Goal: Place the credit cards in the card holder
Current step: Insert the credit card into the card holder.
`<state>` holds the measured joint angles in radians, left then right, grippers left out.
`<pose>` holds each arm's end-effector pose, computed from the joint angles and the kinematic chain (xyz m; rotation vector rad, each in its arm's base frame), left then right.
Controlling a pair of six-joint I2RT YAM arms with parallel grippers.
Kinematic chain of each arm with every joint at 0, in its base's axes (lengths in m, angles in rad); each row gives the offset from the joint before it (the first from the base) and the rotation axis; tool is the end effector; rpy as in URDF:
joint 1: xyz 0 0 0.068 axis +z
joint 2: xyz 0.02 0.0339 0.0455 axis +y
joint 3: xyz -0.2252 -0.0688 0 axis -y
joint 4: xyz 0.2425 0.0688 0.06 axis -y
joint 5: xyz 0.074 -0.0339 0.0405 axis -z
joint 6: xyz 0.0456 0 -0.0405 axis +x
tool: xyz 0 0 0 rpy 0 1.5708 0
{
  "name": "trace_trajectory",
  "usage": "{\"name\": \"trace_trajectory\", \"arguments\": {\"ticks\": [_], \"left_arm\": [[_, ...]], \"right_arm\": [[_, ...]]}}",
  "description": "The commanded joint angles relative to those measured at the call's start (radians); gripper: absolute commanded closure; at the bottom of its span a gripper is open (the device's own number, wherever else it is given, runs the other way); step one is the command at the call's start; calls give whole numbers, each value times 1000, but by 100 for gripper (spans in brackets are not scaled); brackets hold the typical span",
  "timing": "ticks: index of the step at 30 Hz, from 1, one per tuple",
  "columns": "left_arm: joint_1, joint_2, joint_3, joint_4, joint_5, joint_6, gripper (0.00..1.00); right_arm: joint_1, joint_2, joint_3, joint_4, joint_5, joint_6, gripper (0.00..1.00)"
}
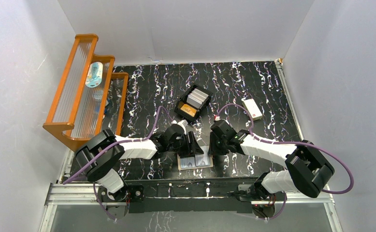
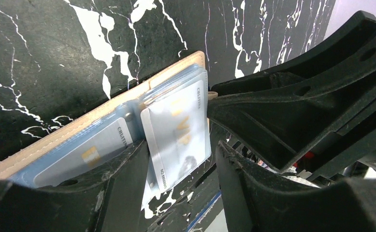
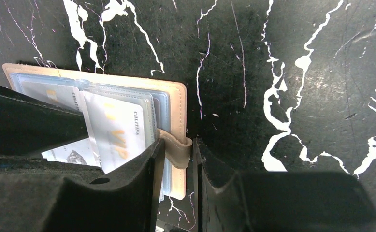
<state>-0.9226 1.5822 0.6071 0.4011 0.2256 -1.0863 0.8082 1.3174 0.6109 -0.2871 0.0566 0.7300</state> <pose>0.1777 -0.2515 0.1073 -0.0503 2.4820 -1.2886 0.1761 0.1805 0.1196 -0.0812 2.6445 0.4925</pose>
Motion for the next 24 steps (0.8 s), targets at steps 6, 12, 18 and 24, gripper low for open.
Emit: {"name": "trace_trajectory", "arguments": {"ticks": [6,12,18,24], "left_arm": [[-4,-137,78,-232,-80,67,43],[35,-232,55,-386,-154,85,44],[152,-338,-14,-466,-86,93,56],[251,-461,-93,-516,-11,89,58]], "right_arm": [[4,-74,37,-49,40,27,60],[19,-125,99,-119,73,44,56],[111,-80,181,-148,143,66,53],[235,54,282,-156,213,115,48]]}}
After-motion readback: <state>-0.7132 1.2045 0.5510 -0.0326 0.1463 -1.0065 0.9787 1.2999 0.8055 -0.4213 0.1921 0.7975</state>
